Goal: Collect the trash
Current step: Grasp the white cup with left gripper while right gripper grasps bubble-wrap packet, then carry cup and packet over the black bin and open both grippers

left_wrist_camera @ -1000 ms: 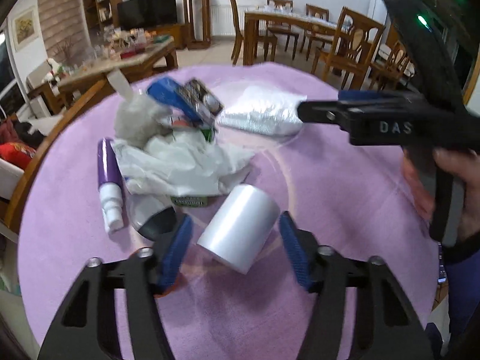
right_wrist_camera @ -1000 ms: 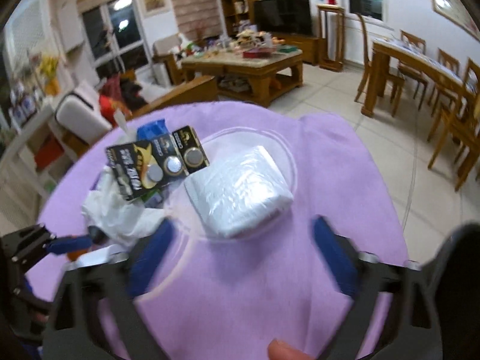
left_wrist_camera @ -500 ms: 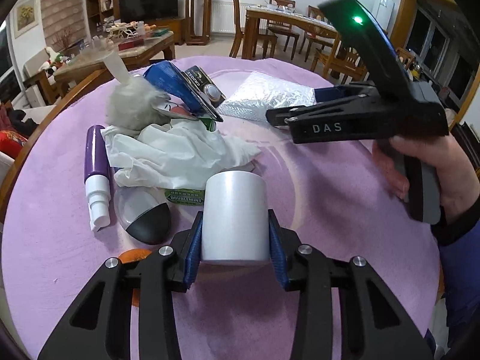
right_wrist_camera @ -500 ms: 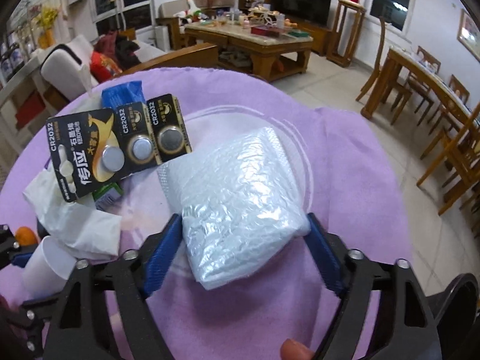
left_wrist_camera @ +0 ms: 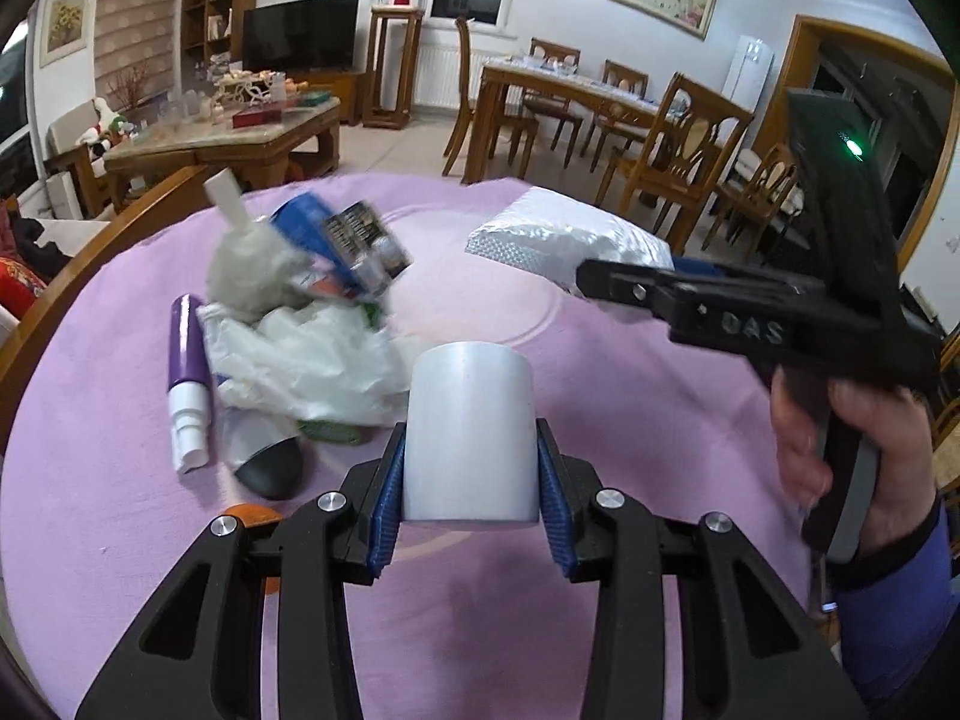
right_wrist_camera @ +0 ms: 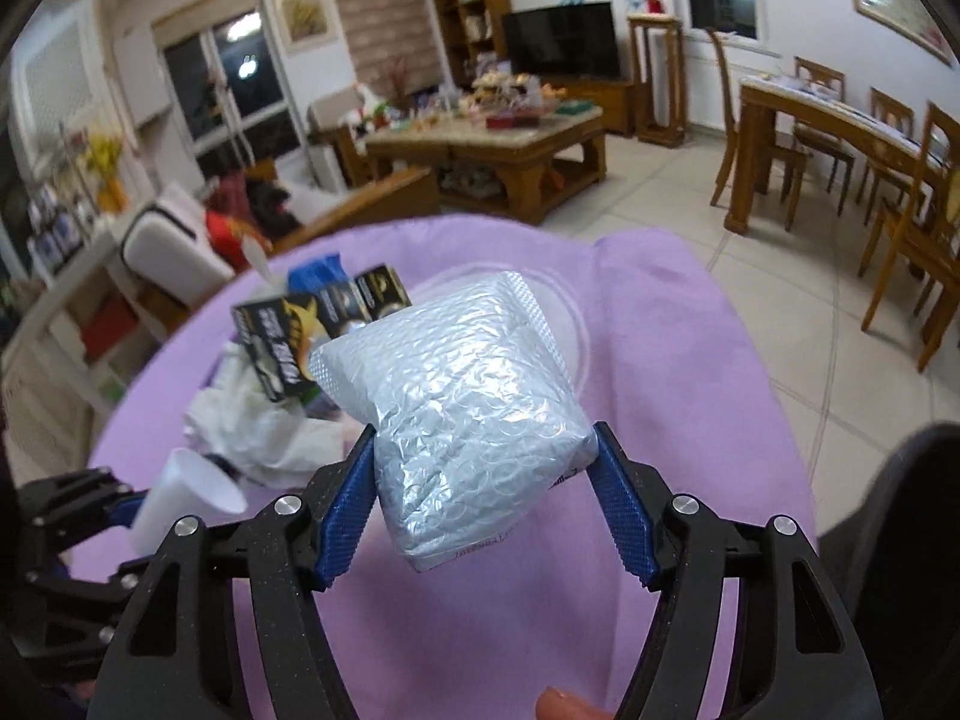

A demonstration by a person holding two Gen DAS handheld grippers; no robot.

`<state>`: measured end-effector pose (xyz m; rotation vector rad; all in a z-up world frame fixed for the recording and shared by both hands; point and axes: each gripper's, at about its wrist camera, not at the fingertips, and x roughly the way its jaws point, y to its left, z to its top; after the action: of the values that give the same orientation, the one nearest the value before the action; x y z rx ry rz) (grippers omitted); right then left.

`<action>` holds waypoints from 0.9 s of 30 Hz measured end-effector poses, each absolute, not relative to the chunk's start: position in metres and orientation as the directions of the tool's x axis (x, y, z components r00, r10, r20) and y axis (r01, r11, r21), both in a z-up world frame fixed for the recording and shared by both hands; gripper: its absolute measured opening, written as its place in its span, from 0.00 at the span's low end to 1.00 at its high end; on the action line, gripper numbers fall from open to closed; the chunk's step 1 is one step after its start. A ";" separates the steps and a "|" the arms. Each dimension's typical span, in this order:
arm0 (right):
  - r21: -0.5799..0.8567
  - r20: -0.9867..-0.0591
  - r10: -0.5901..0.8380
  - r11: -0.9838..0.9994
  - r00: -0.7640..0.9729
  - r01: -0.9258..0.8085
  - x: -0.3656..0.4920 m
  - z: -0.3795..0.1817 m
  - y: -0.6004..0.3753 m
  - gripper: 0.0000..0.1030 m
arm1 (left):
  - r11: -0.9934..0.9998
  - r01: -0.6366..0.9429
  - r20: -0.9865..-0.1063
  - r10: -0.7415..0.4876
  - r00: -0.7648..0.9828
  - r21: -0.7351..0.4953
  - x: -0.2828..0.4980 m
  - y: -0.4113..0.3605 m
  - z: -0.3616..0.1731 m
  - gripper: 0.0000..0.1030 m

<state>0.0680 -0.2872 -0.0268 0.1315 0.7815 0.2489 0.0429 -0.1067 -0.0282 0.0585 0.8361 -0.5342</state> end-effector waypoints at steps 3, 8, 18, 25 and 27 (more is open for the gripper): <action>0.249 -0.644 0.277 0.957 0.714 -0.147 0.042 -0.016 -0.305 0.66 | 0.853 0.499 -0.702 -0.449 0.552 -0.154 0.037 -0.125 -0.020 0.38; 0.276 -0.589 0.245 0.957 0.770 -0.093 0.000 0.004 -0.341 0.66 | 0.822 0.550 -0.683 -0.486 0.546 -0.145 0.029 -0.161 -0.008 0.38; 0.300 -0.545 0.106 0.951 0.832 0.075 -0.070 0.019 -0.437 0.66 | 0.731 0.668 -0.657 -0.572 0.491 -0.137 0.019 -0.249 0.005 0.38; 0.330 -0.541 0.026 0.926 0.841 0.183 -0.107 0.012 -0.505 0.66 | 0.671 0.728 -0.655 -0.616 0.438 -0.145 0.015 -0.305 0.004 0.38; 0.338 -0.543 0.004 0.916 0.840 0.215 -0.117 0.011 -0.524 0.66 | 0.655 0.739 -0.658 -0.627 0.417 -0.156 0.017 -0.319 0.001 0.38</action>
<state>-0.1168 -0.5245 0.0107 0.4016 0.5664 -0.1147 0.0167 -0.3185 0.0009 0.1676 0.7488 -0.8621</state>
